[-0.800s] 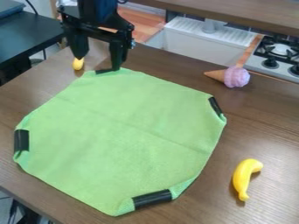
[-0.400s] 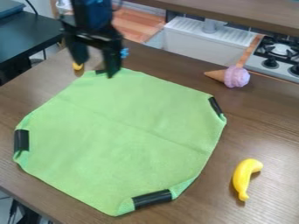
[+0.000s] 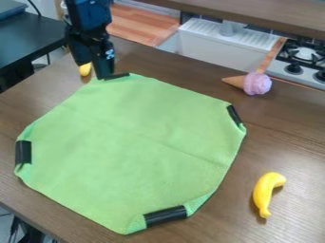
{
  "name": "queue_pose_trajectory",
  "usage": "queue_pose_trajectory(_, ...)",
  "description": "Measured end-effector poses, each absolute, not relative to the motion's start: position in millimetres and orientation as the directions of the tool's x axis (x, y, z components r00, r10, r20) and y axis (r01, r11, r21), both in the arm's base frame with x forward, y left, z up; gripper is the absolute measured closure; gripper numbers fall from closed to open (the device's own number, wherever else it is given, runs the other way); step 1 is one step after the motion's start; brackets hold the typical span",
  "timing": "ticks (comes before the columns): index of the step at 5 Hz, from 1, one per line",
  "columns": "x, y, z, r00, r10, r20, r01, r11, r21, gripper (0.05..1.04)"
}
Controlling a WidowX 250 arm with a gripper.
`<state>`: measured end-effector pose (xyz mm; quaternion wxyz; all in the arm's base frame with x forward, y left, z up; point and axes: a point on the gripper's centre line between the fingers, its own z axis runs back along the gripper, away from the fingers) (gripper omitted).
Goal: Fold the cloth from top left to bottom right
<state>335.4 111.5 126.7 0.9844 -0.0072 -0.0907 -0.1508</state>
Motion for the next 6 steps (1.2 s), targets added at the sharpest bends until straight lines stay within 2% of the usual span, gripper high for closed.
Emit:
queue_pose_trajectory(1,354.1,117.6,122.2,0.884,-0.417,0.211,0.418,0.907,0.039,0.083)
queue_pose_trajectory(2,369.9,119.8,114.0,0.831,-0.5,0.245,0.488,0.866,0.112,0.083)
queue_pose_trajectory(3,388.6,117.8,109.7,0.789,-0.552,0.27,0.532,0.833,0.152,0.083)
queue_pose_trajectory(6,432.2,138.2,88.3,0.8,-0.547,0.246,0.518,0.837,0.175,0.083)
